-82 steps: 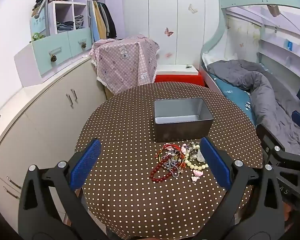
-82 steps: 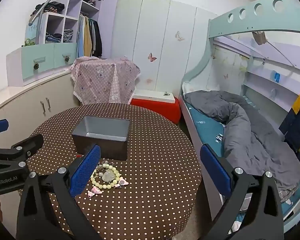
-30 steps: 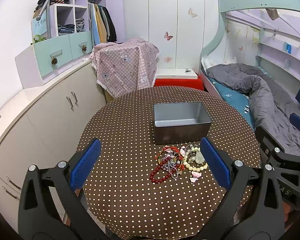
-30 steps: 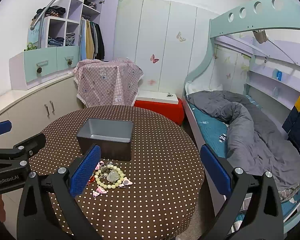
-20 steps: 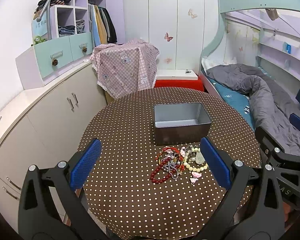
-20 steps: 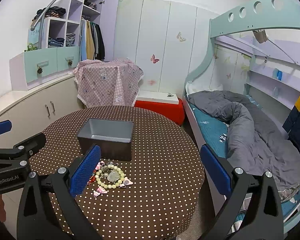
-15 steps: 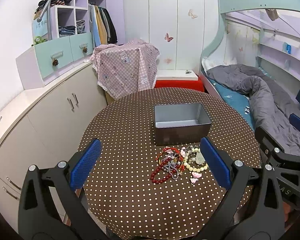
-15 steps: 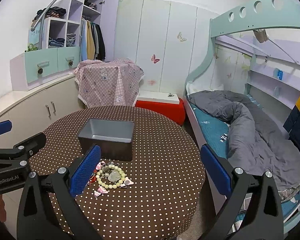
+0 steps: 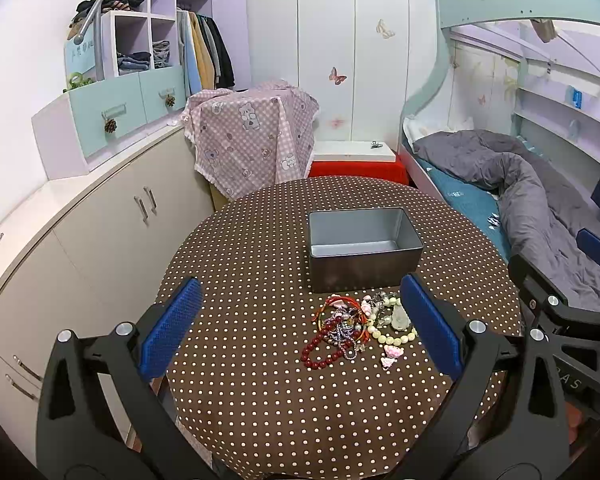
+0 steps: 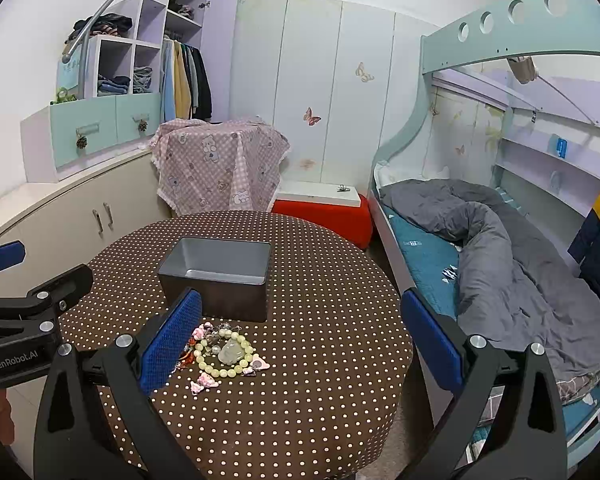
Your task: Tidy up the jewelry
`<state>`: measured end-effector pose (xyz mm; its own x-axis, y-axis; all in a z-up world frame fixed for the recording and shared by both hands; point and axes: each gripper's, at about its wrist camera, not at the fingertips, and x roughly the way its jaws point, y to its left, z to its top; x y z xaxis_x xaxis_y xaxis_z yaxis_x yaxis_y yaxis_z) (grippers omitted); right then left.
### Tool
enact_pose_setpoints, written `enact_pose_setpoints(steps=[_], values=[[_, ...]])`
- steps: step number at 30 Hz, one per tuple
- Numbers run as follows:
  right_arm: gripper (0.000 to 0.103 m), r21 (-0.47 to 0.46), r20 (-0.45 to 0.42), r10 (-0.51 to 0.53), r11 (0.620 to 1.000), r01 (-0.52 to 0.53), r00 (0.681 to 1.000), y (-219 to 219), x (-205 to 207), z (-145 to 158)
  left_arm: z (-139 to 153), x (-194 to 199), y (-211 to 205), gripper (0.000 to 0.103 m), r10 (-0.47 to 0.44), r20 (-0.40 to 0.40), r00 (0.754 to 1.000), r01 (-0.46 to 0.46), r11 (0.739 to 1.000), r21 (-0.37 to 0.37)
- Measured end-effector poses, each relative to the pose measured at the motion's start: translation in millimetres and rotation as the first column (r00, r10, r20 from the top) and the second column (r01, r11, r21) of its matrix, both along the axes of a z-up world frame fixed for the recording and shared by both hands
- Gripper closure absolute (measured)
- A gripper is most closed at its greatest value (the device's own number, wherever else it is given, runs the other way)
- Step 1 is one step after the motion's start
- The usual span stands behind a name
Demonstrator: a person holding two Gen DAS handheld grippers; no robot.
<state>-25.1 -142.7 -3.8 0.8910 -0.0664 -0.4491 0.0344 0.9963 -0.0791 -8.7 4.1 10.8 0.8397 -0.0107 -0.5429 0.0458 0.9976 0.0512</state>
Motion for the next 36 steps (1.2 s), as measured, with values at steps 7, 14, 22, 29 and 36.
enact_pose_setpoints(steps=[7, 14, 22, 29, 36], values=[[0.007, 0.003, -0.001, 0.001, 1.000, -0.001, 1.000, 0.5, 0.1, 0.0, 0.8, 0.5, -0.2, 0.006, -0.001, 0.004, 1.000, 0.001, 1.000, -0.002], [0.007, 0.005, -0.001, 0.001, 1.000, -0.001, 1.000, 1.5, 0.1, 0.4, 1.0, 1.3, 0.5, 0.006, -0.002, 0.008, 1.000, 0.002, 1.000, -0.002], [0.007, 0.009, -0.010, 0.004, 1.000, -0.004, 1.000, 2.5, 0.6, -0.5, -0.3, 2.8, 0.3, 0.006, -0.002, -0.004, 1.000, 0.002, 1.000, -0.007], [0.007, 0.014, -0.048, 0.005, 1.000, -0.004, 0.999, 1.5, 6.0, -8.1, -8.3, 11.9, 3.7, 0.006, -0.006, -0.053, 0.999, 0.005, 1.000, -0.016], [0.007, 0.040, -0.121, 0.020, 0.999, -0.016, 0.992, 0.7, 19.5, -23.3, -25.5, 26.2, 8.5, 0.006, -0.003, -0.127, 0.992, 0.000, 1.000, -0.025]])
